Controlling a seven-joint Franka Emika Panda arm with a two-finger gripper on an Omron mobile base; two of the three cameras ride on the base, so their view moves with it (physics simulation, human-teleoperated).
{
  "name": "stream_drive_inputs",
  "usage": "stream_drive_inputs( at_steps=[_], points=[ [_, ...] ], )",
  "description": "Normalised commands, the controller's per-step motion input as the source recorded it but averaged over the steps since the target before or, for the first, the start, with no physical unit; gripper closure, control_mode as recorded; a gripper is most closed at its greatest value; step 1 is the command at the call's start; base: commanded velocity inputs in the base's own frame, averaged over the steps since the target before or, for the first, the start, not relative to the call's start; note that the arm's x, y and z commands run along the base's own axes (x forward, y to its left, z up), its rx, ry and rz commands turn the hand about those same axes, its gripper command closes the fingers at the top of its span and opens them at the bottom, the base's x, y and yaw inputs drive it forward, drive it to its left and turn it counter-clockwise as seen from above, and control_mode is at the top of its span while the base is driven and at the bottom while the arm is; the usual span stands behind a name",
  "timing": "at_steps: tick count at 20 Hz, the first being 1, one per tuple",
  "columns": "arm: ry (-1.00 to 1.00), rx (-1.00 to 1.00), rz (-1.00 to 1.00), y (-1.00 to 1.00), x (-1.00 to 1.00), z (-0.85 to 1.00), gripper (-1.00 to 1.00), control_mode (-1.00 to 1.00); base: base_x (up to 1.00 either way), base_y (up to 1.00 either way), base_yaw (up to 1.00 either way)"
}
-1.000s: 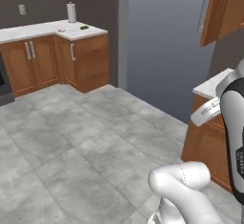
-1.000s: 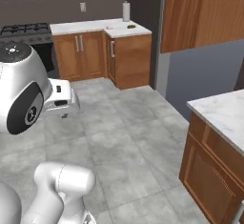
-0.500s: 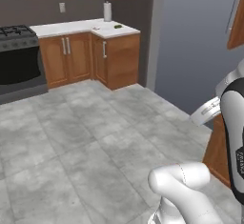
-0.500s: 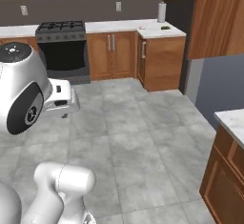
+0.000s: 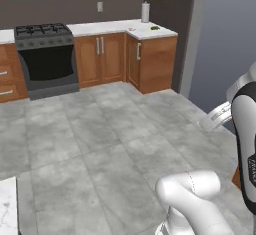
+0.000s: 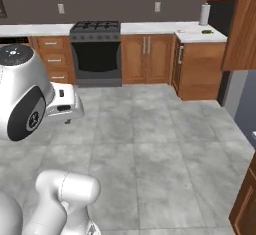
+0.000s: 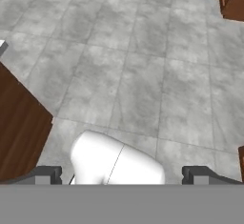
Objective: Pick the bar and bar from the counter and place them in the cabinets closest to them.
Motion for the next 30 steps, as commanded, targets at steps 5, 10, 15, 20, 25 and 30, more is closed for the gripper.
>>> stream_drive_inputs(
  at_steps=[5,10,15,20,25,30],
  points=[
    [0.0,0.0,0.0,0.0,0.0,0.0,-1.0,1.0,-0.08,0.0,0.28],
    [0.0,0.0,0.0,0.0,0.0,0.0,-1.0,1.0,-0.07,0.0,0.24],
    [0.0,0.0,0.0,0.0,0.0,0.0,-1.0,1.0,-0.02,0.0,0.08],
    [0.0,0.0,0.0,0.0,0.0,0.0,-1.0,1.0,0.05,-0.11,0.02],
    [0.0,0.0,0.0,0.0,0.0,0.0,-1.0,1.0,0.19,-0.5,0.05],
    [0.0,0.0,0.0,0.0,0.0,0.0,-1.0,1.0,0.21,-0.67,0.06]
  ],
)
